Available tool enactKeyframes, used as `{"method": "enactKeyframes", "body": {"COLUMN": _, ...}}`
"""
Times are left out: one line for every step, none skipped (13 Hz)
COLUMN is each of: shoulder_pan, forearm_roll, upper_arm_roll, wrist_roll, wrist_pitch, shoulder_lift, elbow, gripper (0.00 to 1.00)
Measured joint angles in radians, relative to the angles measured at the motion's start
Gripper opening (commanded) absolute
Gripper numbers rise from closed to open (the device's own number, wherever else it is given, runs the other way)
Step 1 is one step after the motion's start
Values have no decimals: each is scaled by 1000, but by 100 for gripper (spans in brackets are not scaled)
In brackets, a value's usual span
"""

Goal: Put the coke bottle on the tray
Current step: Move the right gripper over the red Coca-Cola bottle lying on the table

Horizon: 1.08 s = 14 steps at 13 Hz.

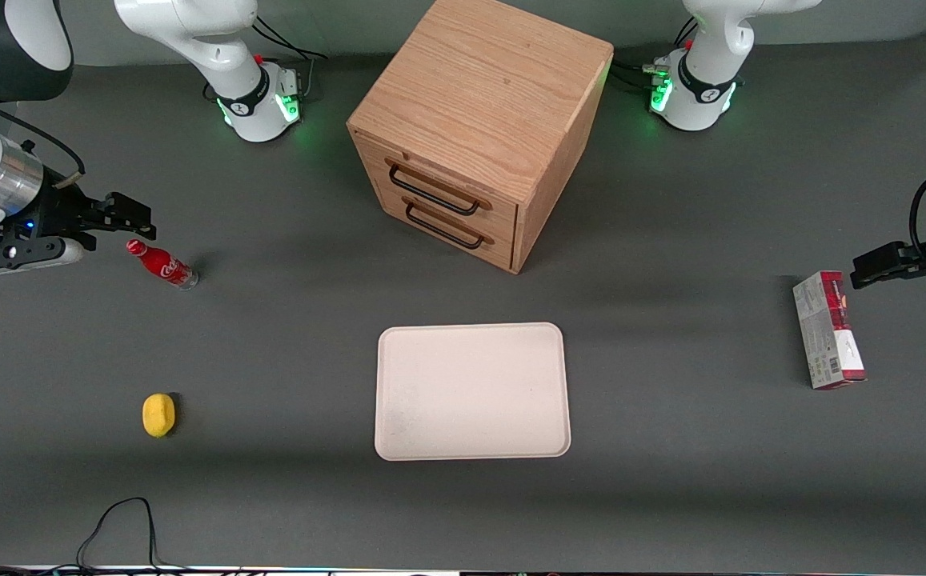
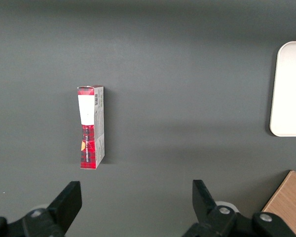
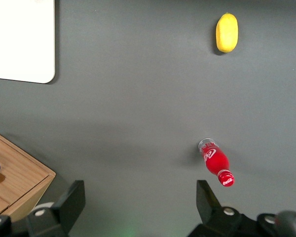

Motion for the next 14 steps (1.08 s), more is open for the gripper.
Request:
{"method": "enactKeyframes", "body": {"shoulder_pan": 0, "forearm_roll": 0, "upper_arm_roll": 0, "wrist_roll": 0, "wrist_pitch": 0, "shoulder_lift": 0, "elbow": 2, "gripper": 100}}
{"method": "enactKeyframes", "body": {"shoulder_pan": 0, "forearm_roll": 0, "upper_arm_roll": 0, "wrist_roll": 0, "wrist_pitch": 0, "shoulder_lift": 0, "elbow": 2, "gripper": 100}}
{"method": "enactKeyframes", "body": {"shoulder_pan": 0, "forearm_roll": 0, "upper_arm_roll": 0, "wrist_roll": 0, "wrist_pitch": 0, "shoulder_lift": 0, "elbow": 3, "gripper": 100}}
{"method": "enactKeyframes", "body": {"shoulder_pan": 0, "forearm_roll": 0, "upper_arm_roll": 0, "wrist_roll": 0, "wrist_pitch": 0, "shoulder_lift": 0, "elbow": 4, "gripper": 100}}
{"method": "enactKeyframes", "body": {"shoulder_pan": 0, "forearm_roll": 0, "upper_arm_roll": 0, "wrist_roll": 0, "wrist_pitch": 0, "shoulder_lift": 1, "elbow": 5, "gripper": 100}}
{"method": "enactKeyframes", "body": {"shoulder_pan": 0, "forearm_roll": 0, "upper_arm_roll": 0, "wrist_roll": 0, "wrist_pitch": 0, "shoulder_lift": 2, "elbow": 6, "gripper": 100}}
{"method": "enactKeyframes", "body": {"shoulder_pan": 0, "forearm_roll": 0, "upper_arm_roll": 0, "wrist_roll": 0, "wrist_pitch": 0, "shoulder_lift": 4, "elbow": 7, "gripper": 100}}
{"method": "enactKeyframes", "body": {"shoulder_pan": 0, "forearm_roll": 0, "upper_arm_roll": 0, "wrist_roll": 0, "wrist_pitch": 0, "shoulder_lift": 6, "elbow": 7, "gripper": 100}}
{"method": "enactKeyframes", "body": {"shoulder_pan": 0, "forearm_roll": 0, "upper_arm_roll": 0, "wrist_roll": 0, "wrist_pitch": 0, "shoulder_lift": 8, "elbow": 7, "gripper": 100}}
{"method": "enactKeyframes", "body": {"shoulder_pan": -1, "forearm_roll": 0, "upper_arm_roll": -1, "wrist_roll": 0, "wrist_pitch": 0, "shoulder_lift": 10, "elbow": 7, "gripper": 100}}
{"method": "enactKeyframes", "body": {"shoulder_pan": -3, "forearm_roll": 0, "upper_arm_roll": -5, "wrist_roll": 0, "wrist_pitch": 0, "shoulder_lift": 13, "elbow": 7, "gripper": 100}}
{"method": "enactKeyframes", "body": {"shoulder_pan": -5, "forearm_roll": -1, "upper_arm_roll": -14, "wrist_roll": 0, "wrist_pitch": -1, "shoulder_lift": 15, "elbow": 7, "gripper": 100}}
{"method": "enactKeyframes", "body": {"shoulder_pan": -6, "forearm_roll": -3, "upper_arm_roll": -35, "wrist_roll": -3, "wrist_pitch": -4, "shoulder_lift": 15, "elbow": 7, "gripper": 100}}
{"method": "enactKeyframes", "body": {"shoulder_pan": -6, "forearm_roll": -7, "upper_arm_roll": -71, "wrist_roll": -20, "wrist_pitch": -16, "shoulder_lift": 15, "elbow": 9, "gripper": 100}}
